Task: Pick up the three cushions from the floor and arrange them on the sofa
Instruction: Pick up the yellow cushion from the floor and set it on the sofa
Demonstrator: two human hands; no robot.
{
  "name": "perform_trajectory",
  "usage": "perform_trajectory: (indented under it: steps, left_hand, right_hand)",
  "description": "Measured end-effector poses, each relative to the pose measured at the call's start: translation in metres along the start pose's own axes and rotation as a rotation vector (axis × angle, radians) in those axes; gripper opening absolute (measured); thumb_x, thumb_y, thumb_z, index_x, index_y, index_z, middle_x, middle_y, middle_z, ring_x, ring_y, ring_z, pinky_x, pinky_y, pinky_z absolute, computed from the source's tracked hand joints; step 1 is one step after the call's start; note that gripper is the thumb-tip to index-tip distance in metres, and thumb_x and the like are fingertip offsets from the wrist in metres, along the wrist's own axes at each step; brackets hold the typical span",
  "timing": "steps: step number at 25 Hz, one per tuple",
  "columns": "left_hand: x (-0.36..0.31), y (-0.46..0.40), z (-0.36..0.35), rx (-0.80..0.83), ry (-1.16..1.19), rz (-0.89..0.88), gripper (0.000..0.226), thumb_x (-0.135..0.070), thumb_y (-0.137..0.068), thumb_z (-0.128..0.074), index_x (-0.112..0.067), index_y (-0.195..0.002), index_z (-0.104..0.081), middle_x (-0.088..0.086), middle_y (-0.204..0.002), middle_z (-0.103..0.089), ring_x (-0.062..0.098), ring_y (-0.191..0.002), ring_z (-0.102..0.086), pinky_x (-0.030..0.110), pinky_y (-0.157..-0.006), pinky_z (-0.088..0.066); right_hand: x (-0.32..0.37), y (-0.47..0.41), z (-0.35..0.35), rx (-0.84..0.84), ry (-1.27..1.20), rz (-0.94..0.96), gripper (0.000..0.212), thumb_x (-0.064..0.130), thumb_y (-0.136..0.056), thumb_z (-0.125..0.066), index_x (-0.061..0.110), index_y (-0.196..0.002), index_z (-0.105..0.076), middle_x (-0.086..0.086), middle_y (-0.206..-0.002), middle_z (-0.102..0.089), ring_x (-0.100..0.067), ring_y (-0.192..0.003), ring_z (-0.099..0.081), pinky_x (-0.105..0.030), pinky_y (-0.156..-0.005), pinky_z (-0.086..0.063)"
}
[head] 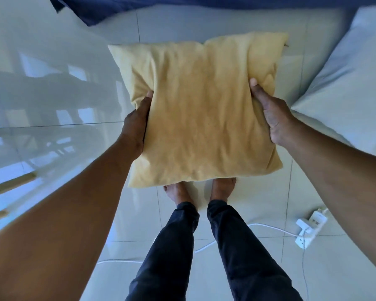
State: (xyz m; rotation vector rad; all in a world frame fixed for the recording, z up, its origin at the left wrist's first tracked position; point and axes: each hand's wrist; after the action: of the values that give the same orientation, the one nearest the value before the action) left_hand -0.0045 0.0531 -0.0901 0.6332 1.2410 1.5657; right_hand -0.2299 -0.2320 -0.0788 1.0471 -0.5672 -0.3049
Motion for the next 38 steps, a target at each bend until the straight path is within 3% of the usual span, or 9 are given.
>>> perform_trajectory:
  steps: [2,7,9,20,23,26,29,33,38]
  left_hand:
    - [-0.069,0.075,0.039,0.071,0.405,-0.068,0.084,-0.086,-0.063,-0.076,-0.03,-0.125,-0.078,-0.005,-0.116,-0.084,0.019,-0.111,-0.078,0.042,-0.102,-0.057]
    - [-0.098,0.199,0.08,0.053,0.422,-0.137,0.087,-0.091,-0.061,-0.073,-0.032,-0.125,-0.078,-0.008,-0.114,-0.084,0.02,-0.111,-0.078,0.047,-0.107,-0.056]
    - [-0.109,0.245,0.097,0.045,0.419,-0.165,0.085,-0.091,-0.064,-0.071,-0.033,-0.126,-0.077,-0.007,-0.115,-0.084,0.02,-0.111,-0.078,0.047,-0.106,-0.057]
    - [-0.143,0.482,0.178,-0.007,0.448,-0.402,0.068,-0.076,-0.084,-0.067,-0.029,-0.133,-0.073,-0.004,-0.118,-0.082,0.019,-0.109,-0.076,0.038,-0.09,-0.058]
    - [-0.163,0.523,0.187,-0.01,0.446,-0.48,0.07,-0.077,-0.084,-0.067,-0.029,-0.135,-0.071,-0.004,-0.119,-0.081,0.02,-0.111,-0.075,0.036,-0.084,-0.057]
    - [-0.179,0.553,0.192,0.002,0.444,-0.54,0.071,-0.076,-0.08,-0.071,-0.03,-0.135,-0.07,-0.004,-0.122,-0.081,0.021,-0.115,-0.074,0.041,-0.096,-0.057]
    - [-0.197,0.584,0.196,0.032,0.518,-0.629,0.05,-0.057,-0.091,-0.072,-0.026,-0.131,-0.071,-0.002,-0.123,-0.08,0.02,-0.116,-0.073,0.037,-0.09,-0.056]
    - [-0.222,0.607,0.197,0.069,0.547,-0.743,0.054,-0.043,-0.084,-0.075,-0.019,-0.132,-0.072,0.002,-0.125,-0.081,0.027,-0.122,-0.072,0.049,-0.105,-0.056]
    - [-0.262,0.608,0.203,0.098,0.579,-0.831,0.057,-0.025,-0.082,-0.07,-0.01,-0.136,-0.069,0.006,-0.129,-0.079,0.028,-0.123,-0.072,0.042,-0.096,-0.056]
  right_hand:
    - [0.048,0.08,0.024,0.146,-0.256,0.058,0.083,0.08,-0.074,-0.072,0.022,-0.134,-0.068,0.009,-0.116,-0.075,-0.012,-0.108,-0.071,-0.028,-0.079,-0.052]
    - [0.092,0.205,0.062,0.144,-0.456,0.115,0.063,0.078,-0.09,-0.055,0.031,-0.129,-0.07,0.004,-0.125,-0.079,-0.014,-0.116,-0.072,-0.038,-0.102,-0.053]
    - [0.107,0.251,0.083,0.142,-0.49,0.121,0.057,0.079,-0.092,-0.05,0.035,-0.119,-0.073,0.008,-0.115,-0.082,-0.013,-0.113,-0.073,-0.038,-0.098,-0.055]
    - [0.154,0.465,0.178,0.138,-0.556,0.345,0.064,0.084,-0.078,-0.064,0.036,-0.12,-0.072,0.003,-0.123,-0.08,-0.022,-0.119,-0.071,-0.054,-0.114,-0.047]
    - [0.166,0.498,0.205,0.139,-0.636,0.408,0.061,0.081,-0.076,-0.069,0.036,-0.117,-0.073,0.004,-0.12,-0.081,-0.02,-0.116,-0.074,-0.052,-0.11,-0.051]
    - [0.172,0.518,0.229,0.107,-0.692,0.481,0.073,0.077,-0.074,-0.073,0.028,-0.128,-0.074,0.003,-0.12,-0.081,-0.018,-0.114,-0.075,-0.049,-0.107,-0.054]
    - [0.184,0.532,0.257,0.117,-0.766,0.594,0.087,0.079,-0.062,-0.082,0.024,-0.129,-0.076,0.003,-0.124,-0.081,-0.02,-0.118,-0.075,-0.051,-0.111,-0.052]
    - [0.209,0.543,0.292,0.196,-0.817,0.675,0.087,0.075,-0.063,-0.086,0.025,-0.134,-0.073,0.004,-0.134,-0.076,-0.02,-0.13,-0.068,-0.052,-0.117,-0.045]
    - [0.254,0.547,0.319,0.219,-0.853,0.776,0.088,0.069,-0.062,-0.089,0.024,-0.135,-0.072,0.004,-0.132,-0.077,-0.019,-0.128,-0.07,-0.052,-0.116,-0.047]
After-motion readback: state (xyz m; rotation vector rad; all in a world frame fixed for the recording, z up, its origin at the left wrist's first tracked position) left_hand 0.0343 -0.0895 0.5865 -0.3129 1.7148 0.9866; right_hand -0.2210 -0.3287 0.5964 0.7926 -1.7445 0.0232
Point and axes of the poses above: each hand's wrist, its own y-axis away from the middle knuckle, its own z-axis out of the back of the hand, x = y × z
